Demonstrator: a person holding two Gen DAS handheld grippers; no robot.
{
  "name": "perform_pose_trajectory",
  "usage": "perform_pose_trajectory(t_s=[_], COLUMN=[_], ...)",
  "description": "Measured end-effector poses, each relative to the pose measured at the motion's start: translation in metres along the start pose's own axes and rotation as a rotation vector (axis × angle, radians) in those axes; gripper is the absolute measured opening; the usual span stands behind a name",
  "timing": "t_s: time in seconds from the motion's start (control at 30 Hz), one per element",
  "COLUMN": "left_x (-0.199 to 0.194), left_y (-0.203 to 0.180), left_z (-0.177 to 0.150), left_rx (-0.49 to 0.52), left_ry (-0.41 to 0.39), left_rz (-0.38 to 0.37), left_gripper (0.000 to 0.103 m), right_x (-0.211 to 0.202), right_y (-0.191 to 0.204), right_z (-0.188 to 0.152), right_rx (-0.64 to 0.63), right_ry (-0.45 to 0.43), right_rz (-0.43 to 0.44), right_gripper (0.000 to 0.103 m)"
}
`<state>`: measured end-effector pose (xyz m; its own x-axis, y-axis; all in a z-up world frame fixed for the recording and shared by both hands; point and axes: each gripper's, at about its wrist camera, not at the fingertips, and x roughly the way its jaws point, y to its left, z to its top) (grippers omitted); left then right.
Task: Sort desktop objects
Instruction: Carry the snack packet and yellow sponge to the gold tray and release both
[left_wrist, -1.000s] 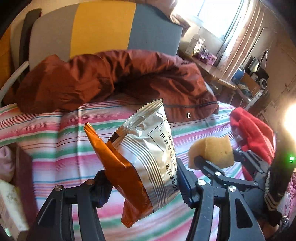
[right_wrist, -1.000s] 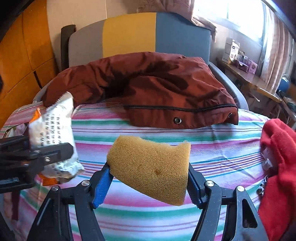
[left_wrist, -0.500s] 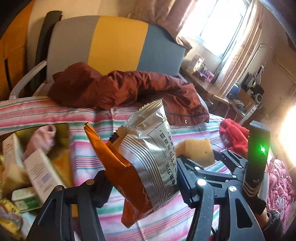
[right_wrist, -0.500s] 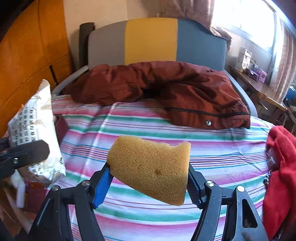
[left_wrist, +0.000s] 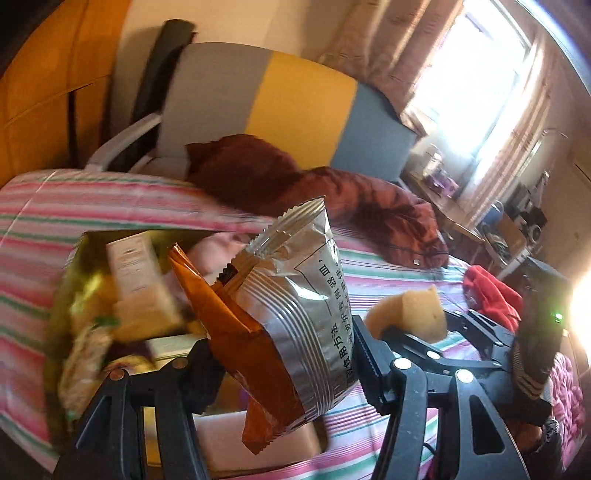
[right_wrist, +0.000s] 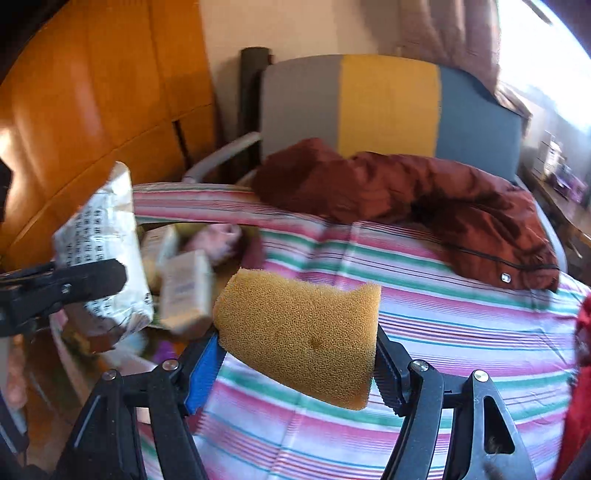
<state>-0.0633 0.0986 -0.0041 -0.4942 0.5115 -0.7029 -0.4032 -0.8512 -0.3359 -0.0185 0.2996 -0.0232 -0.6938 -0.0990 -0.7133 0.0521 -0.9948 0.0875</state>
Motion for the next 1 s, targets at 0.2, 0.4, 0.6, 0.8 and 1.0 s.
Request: perform_pose_trajectory(t_s=[0.2, 0.4, 0.6, 0.8, 1.0], left_x=[-0.006, 0.012, 0.060, 0.049, 0.027], left_y=[0.046, 0.060, 0.076, 0.078, 0.079], left_z=[-0.010, -0.007, -0.014, -0.013, -0.010], left_rx=[-0.074, -0.080, -0.086, -0.117, -0.138], left_ry=[0.014, 0.045, 0.143, 0.105, 0.047], left_rz=[0.032, 0.051, 0.095, 0.075, 0.079], left_gripper=[0.061, 0.062, 0.062, 0.066, 0.067], right_x=[0.008, 0.027, 0.063, 0.083, 0.082], right_y=[0.048, 0.082, 0.106, 0.106, 0.109], right_z=[-0.002, -0.003, -0.008, -0.016, -0.018], right_rx=[-0.048, -0.084, -0.130, -0.124, -0.129], right_ry=[0.008, 0.026, 0.083, 0.131, 0.126], right_rz=[0.074, 0.122, 0.121, 0.130, 0.151], right_gripper=[0.072, 0.072, 0.072, 0.078, 0.089])
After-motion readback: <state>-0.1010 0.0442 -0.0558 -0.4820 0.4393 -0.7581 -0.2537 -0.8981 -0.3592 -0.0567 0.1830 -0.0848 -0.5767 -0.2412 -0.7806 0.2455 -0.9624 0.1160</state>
